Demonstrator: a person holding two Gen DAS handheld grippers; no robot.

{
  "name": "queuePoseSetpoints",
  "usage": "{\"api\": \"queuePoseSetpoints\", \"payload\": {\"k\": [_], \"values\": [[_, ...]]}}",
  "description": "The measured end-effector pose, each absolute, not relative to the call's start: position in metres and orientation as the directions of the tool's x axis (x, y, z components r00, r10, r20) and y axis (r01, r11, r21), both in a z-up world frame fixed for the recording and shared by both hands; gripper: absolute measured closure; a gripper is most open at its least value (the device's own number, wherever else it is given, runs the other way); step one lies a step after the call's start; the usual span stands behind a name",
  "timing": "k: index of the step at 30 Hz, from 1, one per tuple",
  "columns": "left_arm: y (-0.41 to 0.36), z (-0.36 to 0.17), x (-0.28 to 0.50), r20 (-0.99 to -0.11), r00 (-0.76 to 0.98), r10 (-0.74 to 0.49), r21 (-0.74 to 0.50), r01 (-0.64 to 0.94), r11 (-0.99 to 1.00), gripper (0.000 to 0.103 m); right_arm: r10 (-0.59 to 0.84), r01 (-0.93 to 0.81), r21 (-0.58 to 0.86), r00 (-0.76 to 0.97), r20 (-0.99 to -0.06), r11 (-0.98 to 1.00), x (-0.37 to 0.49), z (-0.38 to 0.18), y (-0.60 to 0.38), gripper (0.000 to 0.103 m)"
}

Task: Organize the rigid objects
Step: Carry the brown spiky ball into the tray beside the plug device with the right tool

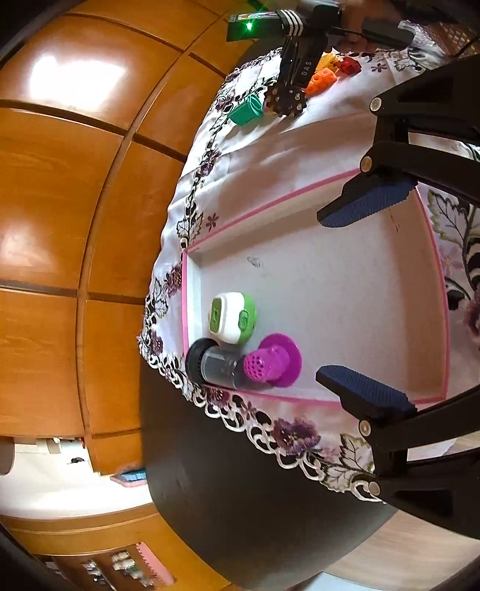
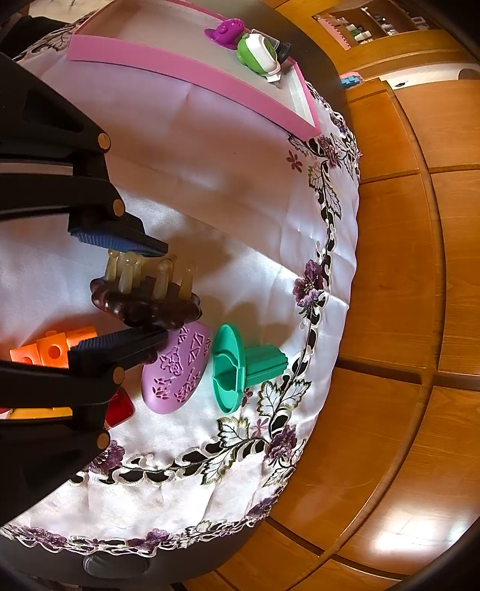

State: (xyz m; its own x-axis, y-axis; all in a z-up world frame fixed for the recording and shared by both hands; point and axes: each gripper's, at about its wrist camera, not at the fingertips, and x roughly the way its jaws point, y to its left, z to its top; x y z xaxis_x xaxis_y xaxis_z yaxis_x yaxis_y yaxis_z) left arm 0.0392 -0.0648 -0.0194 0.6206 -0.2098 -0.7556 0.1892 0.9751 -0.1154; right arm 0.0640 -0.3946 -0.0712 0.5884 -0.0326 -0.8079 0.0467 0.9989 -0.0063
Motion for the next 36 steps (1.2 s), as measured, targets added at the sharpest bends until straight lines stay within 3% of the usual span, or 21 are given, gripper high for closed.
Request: {"api": "queuePoseSetpoints", "payload": {"k": [7, 17, 24, 30, 36], "values": [[-0.033, -0.021, 0.037, -0.750, 0.631, -0.197, -0.143, 0.136, 0.980, 0.026, 0.059, 0.036, 0.107, 0.640, -0.766, 0.994, 0.055, -0.040, -0.379, 0.065], [0.007, -0.035, 0.033, -0.763, 0.620, -0.184, -0.196, 0.049, 0.979, 0.026, 0.275, -0.305, 0.090, 0.642, -0.716, 0.948, 0.082, 0.005, -0.237, 0.065], [0.025, -0.043, 0.035, -0.770, 0.612, -0.182, -0.221, 0.013, 0.975, 0.026, 0.244, -0.386, 0.001, 0.581, -0.776, 0.922, 0.123, -0.022, -0.171, 0.065], [0.027, -0.049, 0.035, -0.777, 0.600, -0.189, -0.229, 0.011, 0.973, 0.026, 0.164, -0.335, -0.034, 0.545, -0.822, 0.942, 0.162, -0.057, -0.160, 0.060], [0.028, -0.051, 0.036, -0.780, 0.596, -0.191, -0.233, 0.006, 0.972, 0.026, 0.195, -0.303, 0.033, 0.523, -0.830, 0.952, 0.162, -0.056, -0.170, 0.059]]}}
